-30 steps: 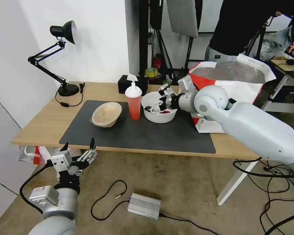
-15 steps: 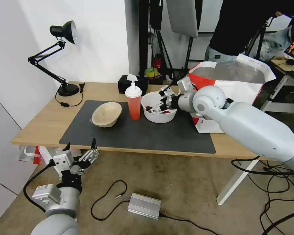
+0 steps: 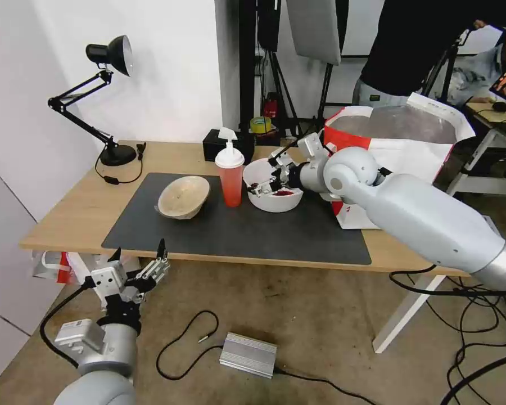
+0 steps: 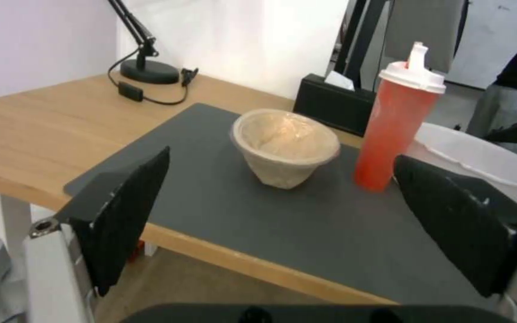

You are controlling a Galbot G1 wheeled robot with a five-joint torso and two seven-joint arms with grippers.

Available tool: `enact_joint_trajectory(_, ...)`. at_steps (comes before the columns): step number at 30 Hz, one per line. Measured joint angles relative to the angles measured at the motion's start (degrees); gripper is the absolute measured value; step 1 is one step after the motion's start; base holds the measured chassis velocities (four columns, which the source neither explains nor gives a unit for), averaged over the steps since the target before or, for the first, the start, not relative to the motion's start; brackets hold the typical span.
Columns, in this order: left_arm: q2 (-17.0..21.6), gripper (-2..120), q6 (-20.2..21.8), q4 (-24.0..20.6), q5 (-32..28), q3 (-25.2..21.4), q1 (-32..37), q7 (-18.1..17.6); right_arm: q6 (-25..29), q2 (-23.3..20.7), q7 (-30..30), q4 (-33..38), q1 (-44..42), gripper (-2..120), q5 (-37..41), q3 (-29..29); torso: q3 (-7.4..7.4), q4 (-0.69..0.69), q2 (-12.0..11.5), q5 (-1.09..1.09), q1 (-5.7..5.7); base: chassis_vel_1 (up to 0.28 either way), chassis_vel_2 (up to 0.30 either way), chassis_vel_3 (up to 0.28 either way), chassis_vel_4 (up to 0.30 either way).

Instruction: Pick up the trash from the table and place it into the takeout bag.

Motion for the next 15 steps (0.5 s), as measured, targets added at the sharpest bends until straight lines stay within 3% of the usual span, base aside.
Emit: enact_joint_trajectory(15, -0.27, 100, 0.02, 0.2, 0.14, -0.04, 0.22, 0.02, -0.02, 2.45, -1.14, -3.17, -0.15, 100, -2.18, -0.48, 0.0, 0.0, 0.0, 0.0, 0.0, 0.0, 0.0, 0.0, 0.0)
